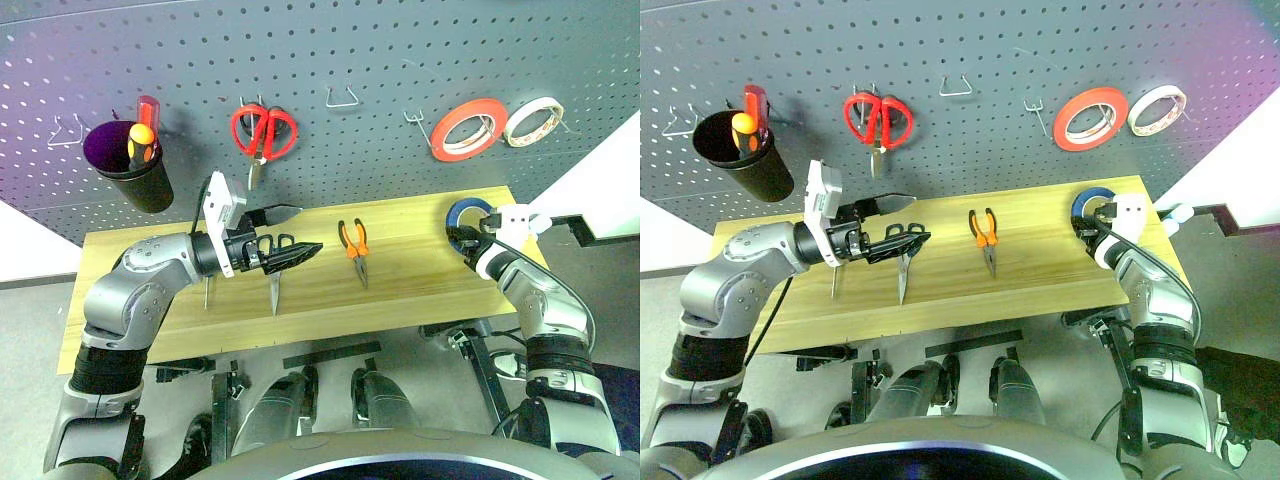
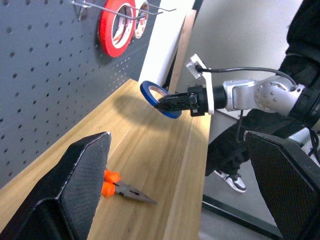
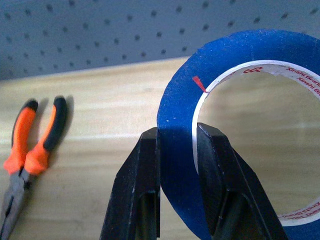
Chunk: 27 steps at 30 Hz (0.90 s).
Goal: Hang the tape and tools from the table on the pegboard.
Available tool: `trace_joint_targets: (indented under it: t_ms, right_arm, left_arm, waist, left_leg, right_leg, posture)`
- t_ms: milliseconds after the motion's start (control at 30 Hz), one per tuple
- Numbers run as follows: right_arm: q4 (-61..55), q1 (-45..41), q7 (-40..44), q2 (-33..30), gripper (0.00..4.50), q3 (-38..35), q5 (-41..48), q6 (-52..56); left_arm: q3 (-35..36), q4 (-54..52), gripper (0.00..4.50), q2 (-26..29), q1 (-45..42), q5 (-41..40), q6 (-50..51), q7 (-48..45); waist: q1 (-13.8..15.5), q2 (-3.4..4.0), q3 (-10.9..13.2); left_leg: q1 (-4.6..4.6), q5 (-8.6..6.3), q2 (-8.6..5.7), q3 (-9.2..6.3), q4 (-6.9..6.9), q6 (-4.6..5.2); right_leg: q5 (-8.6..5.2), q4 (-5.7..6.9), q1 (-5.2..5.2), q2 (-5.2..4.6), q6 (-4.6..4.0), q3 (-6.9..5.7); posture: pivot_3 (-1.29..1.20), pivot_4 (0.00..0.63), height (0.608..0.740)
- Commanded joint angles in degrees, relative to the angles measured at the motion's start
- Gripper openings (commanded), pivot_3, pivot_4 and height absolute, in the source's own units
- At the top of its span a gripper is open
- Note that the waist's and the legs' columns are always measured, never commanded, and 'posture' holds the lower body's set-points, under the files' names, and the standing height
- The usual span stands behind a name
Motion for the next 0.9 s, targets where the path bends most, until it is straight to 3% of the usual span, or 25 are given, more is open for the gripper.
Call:
trace_joint_targets:
  t_ms: [33, 467, 900]
  right_arm:
    - [-5.78, 0.68, 1.02, 0.35, 0.66, -0.93, 2.35, -1.04]
    - [-22.32, 3.31, -0.51, 3.00, 0.66, -0.41, 8.36, 2.75]
    - [-29.59, 2.70, -3.17, 3.29, 0.66, -0.50, 11.57, 6.00]
  left_arm:
    - [0.10, 0.05, 4.50, -0.22, -1.14, 0.16, -1.58, -0.75]
    - [2.06, -0.42, 4.50, -0.06, -0.74, -0.24, -2.31, 0.31]
    - [2.94, -1.84, 4.50, -0.92, 1.98, -0.42, -2.98, 1.86]
  waist:
    - [-0.05, 0.01, -0.01]
    - [0.03, 0.01, -0.16]
    - [-0.04, -0.01, -1.05]
  left_leg:
    - [0.00, 0.01, 0.00, 0.00, 0.00, -0.01]
    - [0.00, 0.03, 0.00, 0.00, 0.09, -0.05]
    - [0.03, 0.03, 0.00, 0.00, 0.15, -0.05]
  right_leg:
    - [0.00, 0.01, 0.00, 0.00, 0.00, 0.00]
    - [0.01, 0.12, -0.14, 0.00, -0.01, 0.01]
    - [0.03, 0.14, -0.13, 0.00, -0.03, 0.01]
  posture:
    - [-0.16, 0.199, 0.726]
    - [-0.15, 0.201, 0.726]
    - [-0.16, 0.193, 0.726]
